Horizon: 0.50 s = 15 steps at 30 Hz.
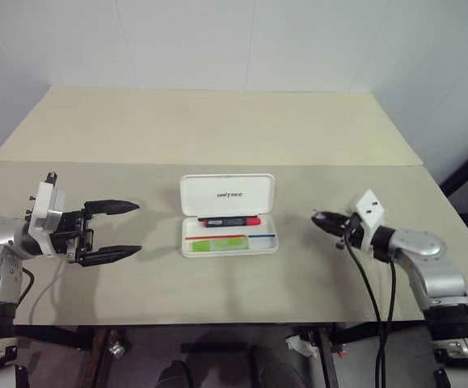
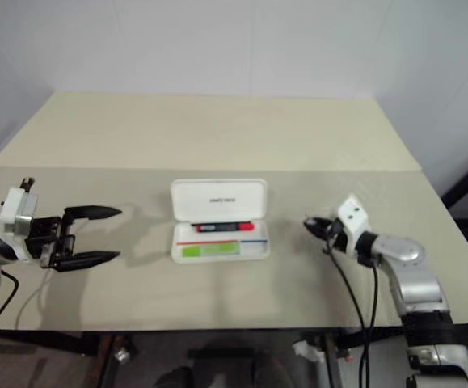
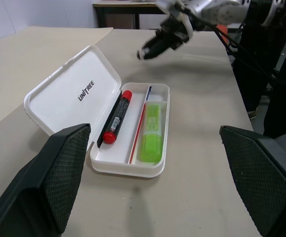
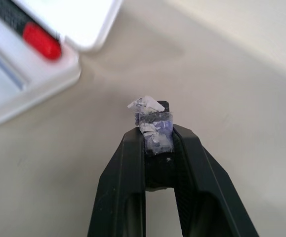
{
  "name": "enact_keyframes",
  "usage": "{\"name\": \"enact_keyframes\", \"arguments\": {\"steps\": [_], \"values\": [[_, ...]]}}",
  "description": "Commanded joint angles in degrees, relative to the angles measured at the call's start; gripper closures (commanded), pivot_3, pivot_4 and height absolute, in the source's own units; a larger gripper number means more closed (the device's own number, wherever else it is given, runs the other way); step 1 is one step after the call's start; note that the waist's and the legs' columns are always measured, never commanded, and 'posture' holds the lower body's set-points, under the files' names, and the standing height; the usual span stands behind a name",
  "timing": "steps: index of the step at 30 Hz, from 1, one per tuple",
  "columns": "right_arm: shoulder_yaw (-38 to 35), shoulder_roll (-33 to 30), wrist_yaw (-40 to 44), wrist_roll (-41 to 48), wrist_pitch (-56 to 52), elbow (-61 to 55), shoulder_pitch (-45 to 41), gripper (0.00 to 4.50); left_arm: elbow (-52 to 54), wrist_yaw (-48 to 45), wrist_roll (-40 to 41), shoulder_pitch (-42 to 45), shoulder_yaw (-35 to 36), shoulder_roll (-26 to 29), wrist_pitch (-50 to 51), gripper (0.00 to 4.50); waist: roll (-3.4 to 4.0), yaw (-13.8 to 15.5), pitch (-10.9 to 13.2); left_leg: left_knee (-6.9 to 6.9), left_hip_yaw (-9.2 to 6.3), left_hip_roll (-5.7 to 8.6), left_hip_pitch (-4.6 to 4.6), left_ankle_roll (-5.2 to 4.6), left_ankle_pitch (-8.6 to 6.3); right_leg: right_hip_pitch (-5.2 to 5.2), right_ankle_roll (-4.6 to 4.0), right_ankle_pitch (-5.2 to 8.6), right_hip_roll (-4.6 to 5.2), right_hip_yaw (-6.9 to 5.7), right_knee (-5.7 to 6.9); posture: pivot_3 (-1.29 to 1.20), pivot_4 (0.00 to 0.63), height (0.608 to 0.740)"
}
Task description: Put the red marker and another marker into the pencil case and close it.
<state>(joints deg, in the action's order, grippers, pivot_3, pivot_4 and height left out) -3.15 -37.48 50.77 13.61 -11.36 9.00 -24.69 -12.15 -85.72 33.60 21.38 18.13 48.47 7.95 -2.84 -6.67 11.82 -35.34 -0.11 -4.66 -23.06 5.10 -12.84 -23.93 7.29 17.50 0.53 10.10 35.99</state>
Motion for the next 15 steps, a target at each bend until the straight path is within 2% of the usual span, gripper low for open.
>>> {"name": "enact_keyframes", "arguments": {"steps": [1, 8, 12, 15], "values": [[-0.69, -1.86, 2.29, 2.37, -2.43, -6.45, -2.34, 4.10, 0.92, 0.27, 1.49, -0.13, 2.02, 0.49, -0.47, 0.00, 0.00, 0.09, 0.00, 0.06, 0.00, 0.00, 0.00, 0.00, 0.00, -0.03, 0.02, 0.01, 0.00, 0.00, 0.00, 0.00, 0.150, 0.740], [3.28, -5.16, 10.27, 4.69, -8.05, -14.44, -8.71, 4.10, 1.04, -0.80, 1.36, -2.09, 2.59, 0.59, -1.59, 0.00, 0.02, 0.23, 0.01, 0.26, 0.08, -0.02, -0.16, 0.02, -0.01, -0.31, 0.19, -0.06, 0.00, 0.00, 0.05, 0.00, 0.150, 0.740], [11.11, -10.43, 19.11, 2.56, -13.17, -15.65, -12.07, 4.10, 0.08, -1.54, 1.26, -2.99, 2.98, 0.63, -2.78, 0.00, 0.05, 0.33, 0.03, 0.29, 0.14, -0.04, -0.24, 0.02, -0.01, -0.48, 0.11, -0.01, 0.00, 0.01, 0.12, 0.00, 0.150, 0.740], [15.92, -10.17, 23.36, 0.23, -10.82, -13.53, -15.29, 4.10, 0.26, -1.10, 0.80, -4.71, 3.37, 0.53, -3.95, 0.00, 0.05, 0.34, 0.03, 0.29, 0.19, -0.05, -0.24, 0.02, -0.02, -0.50, 0.03, 0.04, 0.01, 0.02, 0.11, 0.00, 0.150, 0.740]]}}
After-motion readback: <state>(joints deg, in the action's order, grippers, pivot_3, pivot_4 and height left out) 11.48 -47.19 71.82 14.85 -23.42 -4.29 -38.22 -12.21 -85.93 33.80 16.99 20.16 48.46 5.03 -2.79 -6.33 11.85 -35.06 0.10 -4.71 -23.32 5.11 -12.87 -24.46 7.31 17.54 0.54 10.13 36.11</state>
